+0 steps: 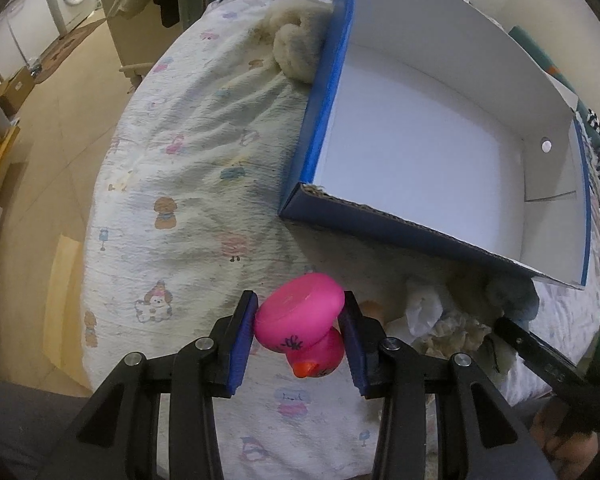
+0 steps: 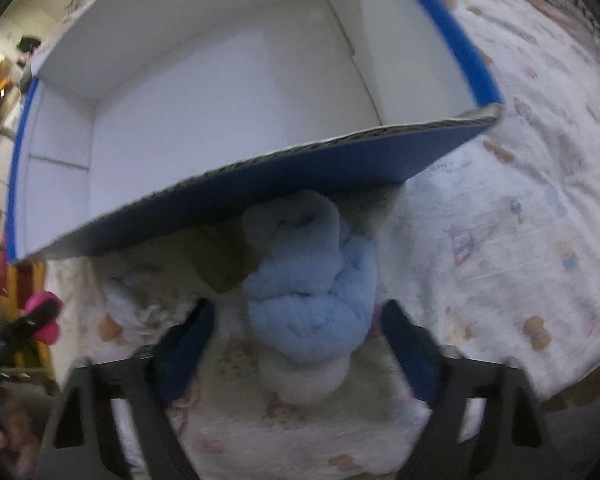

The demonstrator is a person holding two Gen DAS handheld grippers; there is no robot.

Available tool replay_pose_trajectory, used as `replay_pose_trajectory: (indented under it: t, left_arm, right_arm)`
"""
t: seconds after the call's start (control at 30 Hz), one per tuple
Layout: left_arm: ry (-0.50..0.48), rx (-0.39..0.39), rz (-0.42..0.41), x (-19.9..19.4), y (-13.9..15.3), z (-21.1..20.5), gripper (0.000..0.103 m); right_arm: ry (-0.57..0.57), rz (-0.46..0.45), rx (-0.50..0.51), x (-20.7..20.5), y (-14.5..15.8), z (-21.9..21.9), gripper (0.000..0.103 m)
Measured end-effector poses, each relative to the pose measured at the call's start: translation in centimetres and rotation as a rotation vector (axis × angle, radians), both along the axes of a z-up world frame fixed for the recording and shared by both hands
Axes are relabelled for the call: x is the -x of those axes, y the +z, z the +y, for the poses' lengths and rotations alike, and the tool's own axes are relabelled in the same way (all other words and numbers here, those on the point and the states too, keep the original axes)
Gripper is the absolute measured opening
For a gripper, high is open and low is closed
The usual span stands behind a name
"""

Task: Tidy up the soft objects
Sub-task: 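Lift the duck with the left tool while the right tool carries the sock bundle over the box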

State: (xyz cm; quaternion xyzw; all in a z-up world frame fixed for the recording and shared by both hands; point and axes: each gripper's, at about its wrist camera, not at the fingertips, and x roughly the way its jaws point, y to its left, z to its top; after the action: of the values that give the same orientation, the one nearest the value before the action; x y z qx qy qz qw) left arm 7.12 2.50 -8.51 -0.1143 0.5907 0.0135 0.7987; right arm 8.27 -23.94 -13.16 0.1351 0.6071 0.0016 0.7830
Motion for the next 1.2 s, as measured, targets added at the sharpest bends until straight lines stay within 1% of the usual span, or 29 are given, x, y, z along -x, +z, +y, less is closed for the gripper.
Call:
replay_pose_trajectory:
  t: [0.03, 0.07, 0.1, 0.13, 0.17, 0.23, 0.33, 0.43, 0.57, 0.63, 0.67, 0.77, 0.83, 0.87, 0.9, 1.1, 1.2]
  left_arm:
    - [-0.001, 0.000, 0.001, -0.1, 0.1, -0.2, 0.038]
    - [-0.003, 0.003, 0.003, -0.1, 0.1, -0.1, 0.038]
    - [-0.004, 0.002, 0.004, 0.0, 0.3, -0.6, 0.038]
    - [-0.004, -0.002, 0.003, 0.3, 0.3, -0.7, 0.038]
    - [-0.004, -0.006, 0.004, 0.3, 0.3, -0.7, 0.038]
    - [0.000, -0.010, 0.006, 0.3, 0.2, -0.4, 0.038]
    - [0.010, -0.009, 0.011, 0.2, -0.1, 0.1, 0.038]
    - [0.015, -0.009, 0.004, 0.5, 0.2, 0.3, 0.038]
    - [0.022, -0.023, -0.034, 1.2, 1.2, 0.4, 0.038]
    - [0.027, -0.029, -0.058, 1.3, 1.8, 0.5, 0.038]
    - [0.034, -0.029, -0.075, 1.3, 2.2, 0.6, 0.038]
    - [0.039, -0.043, -0.128, 2.0, 4.0, 0.3, 0.038]
    - [0.036, -0.051, -0.162, 2.2, 5.0, 0.2, 0.038]
    - [0.030, -0.051, -0.172, 2.3, 5.5, 0.1, 0.038]
    - [0.024, -0.050, -0.180, 2.2, 6.0, 0.0, 0.038]
    - [-0.020, -0.069, -0.226, 1.3, 8.0, -1.4, 0.038]
    - [-0.042, -0.079, -0.239, 0.0, 8.8, -2.1, 0.038]
  right_arm:
    - [0.012, 0.001, 0.015, -0.2, -0.1, 0.3, 0.054]
    - [0.021, 0.002, 0.024, -0.3, -0.3, 0.6, 0.036]
    - [0.026, 0.003, 0.028, -0.4, -0.3, 0.8, 0.034]
    - [0.030, 0.005, 0.030, -0.3, -0.4, 0.8, 0.029]
    - [0.030, 0.003, 0.027, -0.2, -0.3, 0.8, 0.026]
    - [0.024, -0.018, -0.024, 0.3, 0.5, 0.7, 0.024]
    - [0.030, -0.053, -0.084, 1.8, 2.0, 0.7, 0.024]
    - [0.054, -0.077, -0.151, 3.2, 3.9, 1.1, 0.024]
    - [0.091, -0.142, -0.252, 4.8, 7.2, 1.5, 0.024]
    - [0.101, -0.192, -0.322, 4.9, 9.2, 1.3, 0.024]
    - [0.105, -0.212, -0.336, 4.8, 10.3, 1.1, 0.024]
    - [0.120, -0.273, -0.357, 4.5, 12.7, 0.8, 0.024]
    - [0.132, -0.311, -0.342, 4.0, 13.7, 0.9, 0.024]
    - [0.135, -0.327, -0.339, 4.2, 14.2, -0.3, 0.024]
    - [0.137, -0.340, -0.337, 4.2, 14.6, -0.3, 0.024]
    - [0.153, -0.403, -0.348, 3.1, 15.9, -1.4, 0.024]
    - [0.143, -0.417, -0.371, 2.5, 15.8, -2.2, 0.024]
